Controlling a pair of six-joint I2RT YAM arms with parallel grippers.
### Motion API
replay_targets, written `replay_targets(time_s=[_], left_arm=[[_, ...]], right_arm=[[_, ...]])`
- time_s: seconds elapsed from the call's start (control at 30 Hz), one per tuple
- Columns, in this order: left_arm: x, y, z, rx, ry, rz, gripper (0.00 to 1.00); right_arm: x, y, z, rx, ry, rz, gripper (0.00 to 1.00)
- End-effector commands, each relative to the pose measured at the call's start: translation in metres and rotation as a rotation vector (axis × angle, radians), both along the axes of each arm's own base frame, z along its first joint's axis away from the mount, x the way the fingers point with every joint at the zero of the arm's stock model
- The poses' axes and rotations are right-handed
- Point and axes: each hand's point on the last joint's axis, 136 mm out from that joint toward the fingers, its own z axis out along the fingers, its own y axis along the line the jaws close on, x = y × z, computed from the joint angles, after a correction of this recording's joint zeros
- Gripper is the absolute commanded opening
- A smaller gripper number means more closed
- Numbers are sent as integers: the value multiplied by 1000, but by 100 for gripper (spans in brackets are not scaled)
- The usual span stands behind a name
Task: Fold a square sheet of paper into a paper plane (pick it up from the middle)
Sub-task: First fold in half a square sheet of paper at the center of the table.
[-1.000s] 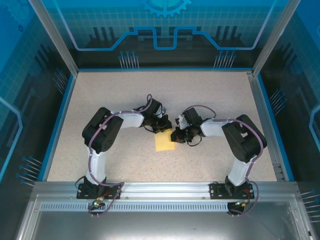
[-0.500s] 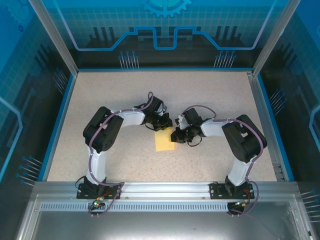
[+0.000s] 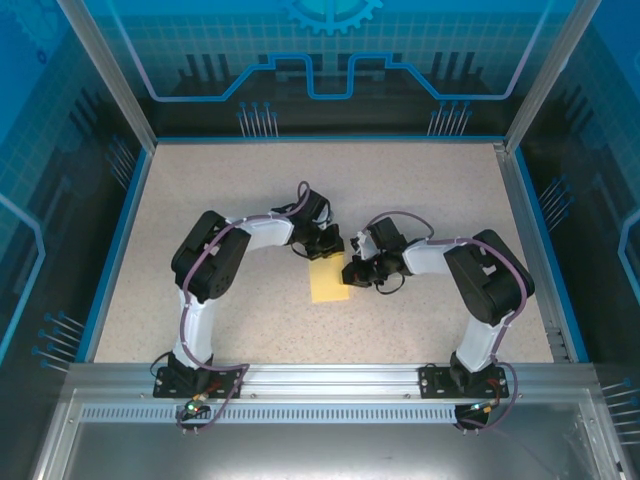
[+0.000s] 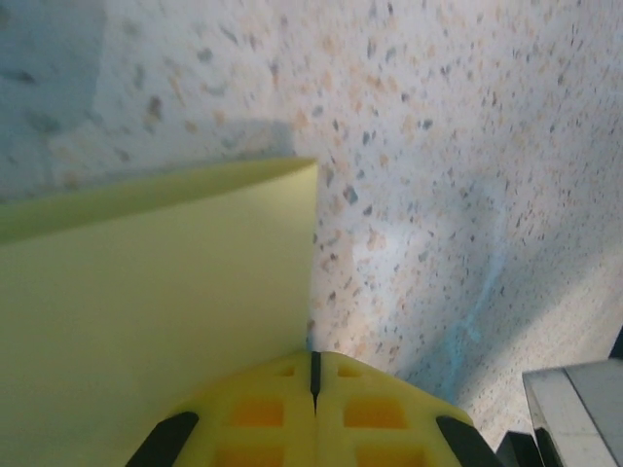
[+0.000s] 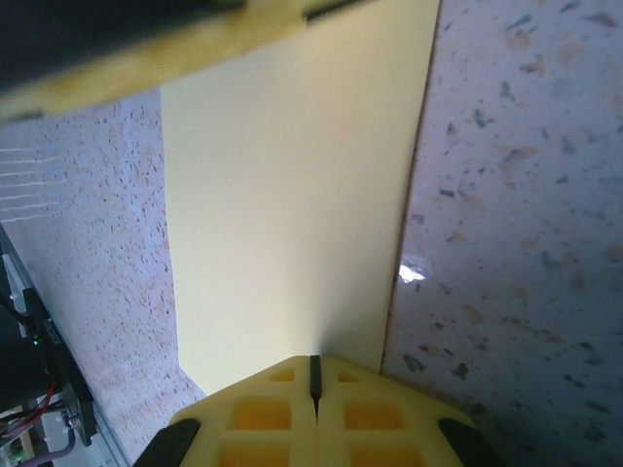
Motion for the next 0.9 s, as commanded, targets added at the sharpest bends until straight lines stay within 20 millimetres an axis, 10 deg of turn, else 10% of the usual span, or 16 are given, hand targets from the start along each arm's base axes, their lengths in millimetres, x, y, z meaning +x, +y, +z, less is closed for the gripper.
replay_targets(time_s=[0.0,0.87], left_arm=[[24,14,-6,53,-40,50,1],[71,16,-6,70,-83,66,1]], right_arm=[[-47,-29,-37,-131,174,13,4],[-59,-35,-41,-139,184,14,4]])
